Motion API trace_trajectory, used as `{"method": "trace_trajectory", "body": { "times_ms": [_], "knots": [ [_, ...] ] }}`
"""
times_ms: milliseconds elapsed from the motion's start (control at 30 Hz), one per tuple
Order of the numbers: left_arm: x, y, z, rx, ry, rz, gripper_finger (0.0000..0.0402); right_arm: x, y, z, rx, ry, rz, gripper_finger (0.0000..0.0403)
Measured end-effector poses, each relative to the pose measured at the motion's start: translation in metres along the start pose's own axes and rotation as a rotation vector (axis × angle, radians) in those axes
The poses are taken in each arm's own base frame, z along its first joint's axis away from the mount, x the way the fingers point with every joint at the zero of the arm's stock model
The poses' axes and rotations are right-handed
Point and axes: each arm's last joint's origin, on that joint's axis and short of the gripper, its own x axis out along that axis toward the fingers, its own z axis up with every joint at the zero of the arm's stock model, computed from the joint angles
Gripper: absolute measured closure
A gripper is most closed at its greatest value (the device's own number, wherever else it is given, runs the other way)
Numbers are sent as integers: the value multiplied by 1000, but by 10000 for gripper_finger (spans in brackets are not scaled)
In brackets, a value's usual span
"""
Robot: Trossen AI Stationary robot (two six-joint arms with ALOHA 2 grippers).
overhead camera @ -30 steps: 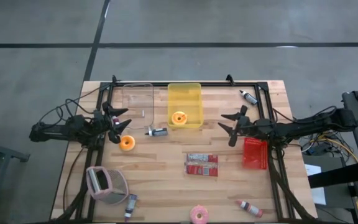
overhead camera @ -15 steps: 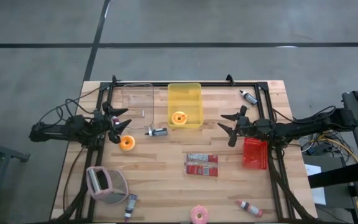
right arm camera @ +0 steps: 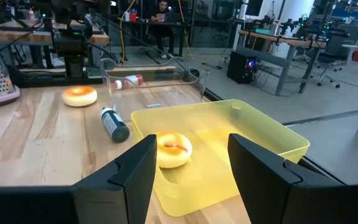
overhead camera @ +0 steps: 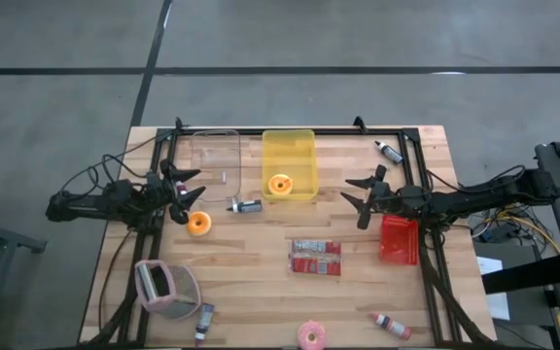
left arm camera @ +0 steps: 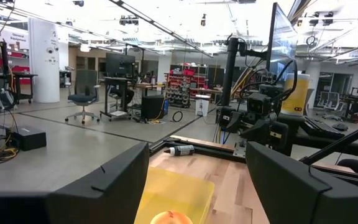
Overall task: Pick & Place Food Item
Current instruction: Put the orange donut into the yellow bin
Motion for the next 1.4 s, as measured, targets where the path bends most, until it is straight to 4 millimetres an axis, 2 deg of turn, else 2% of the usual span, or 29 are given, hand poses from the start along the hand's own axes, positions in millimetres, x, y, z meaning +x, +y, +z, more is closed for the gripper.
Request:
{"method": "trace_trajectory", "body": {
  "times_ms": [467, 633, 800, 933, 1133, 1267, 1400],
  "knots": [
    [0, 0, 0, 1, -4, 4, 127, 0, 0, 0, 0, 0, 0, 207],
    [0, 0, 1, -106, -8, -1, 127, 0, 0, 0, 0, 0, 0, 207],
    [0, 1, 2, 24, -18, 31, 127, 0, 0, 0, 0, 0, 0, 206],
    [0, 1, 3, 28, -2, 34, 127, 0, 0, 0, 0, -1, 0, 207],
    [6, 0, 8, 11, 87, 89, 127, 0, 0, 0, 0, 0, 0, 207],
    [17, -5, 19, -17, 140, 99, 127, 0, 0, 0, 0, 0, -1, 207],
    [31, -10, 31, -79, 284, 169, 127, 0, 0, 0, 0, 0, -1, 207]
  ]
}}
